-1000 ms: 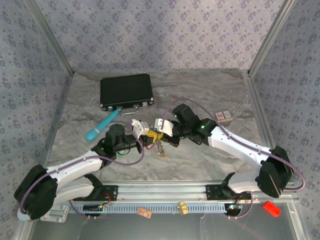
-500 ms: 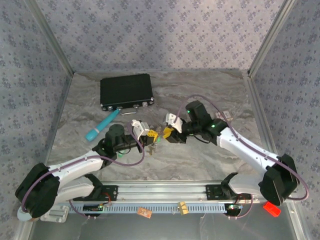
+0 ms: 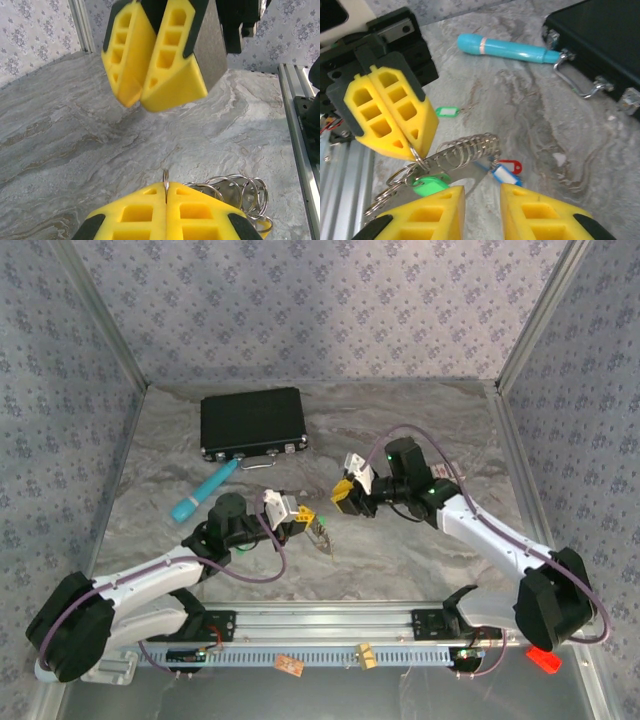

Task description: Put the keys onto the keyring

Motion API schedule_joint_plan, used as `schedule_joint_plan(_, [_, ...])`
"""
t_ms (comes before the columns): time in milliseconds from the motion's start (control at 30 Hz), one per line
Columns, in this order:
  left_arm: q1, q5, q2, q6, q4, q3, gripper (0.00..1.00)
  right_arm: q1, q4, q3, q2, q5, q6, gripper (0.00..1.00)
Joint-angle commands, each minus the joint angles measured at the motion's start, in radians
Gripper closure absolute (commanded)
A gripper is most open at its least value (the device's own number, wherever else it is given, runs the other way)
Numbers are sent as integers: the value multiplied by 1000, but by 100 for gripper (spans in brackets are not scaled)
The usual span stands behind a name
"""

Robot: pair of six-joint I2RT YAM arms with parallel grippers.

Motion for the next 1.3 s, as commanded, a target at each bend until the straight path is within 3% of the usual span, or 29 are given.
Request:
schedule_joint_plan(0, [-4, 43, -24, 29, 45, 0, 100, 32, -50, 38, 39, -97, -35, 73])
schedule_joint_plan(700, [-5, 87, -10, 8, 79, 3, 100, 82, -17, 81, 151, -151, -56, 77])
schedule_joint_plan(900, [-5, 80, -18, 14, 62, 3, 100, 73, 15, 55, 121, -4, -26, 76])
schedule_joint_plan(1267, [-4, 102, -9, 1, 86, 3, 100, 79, -1, 81, 141, -138, -34, 76])
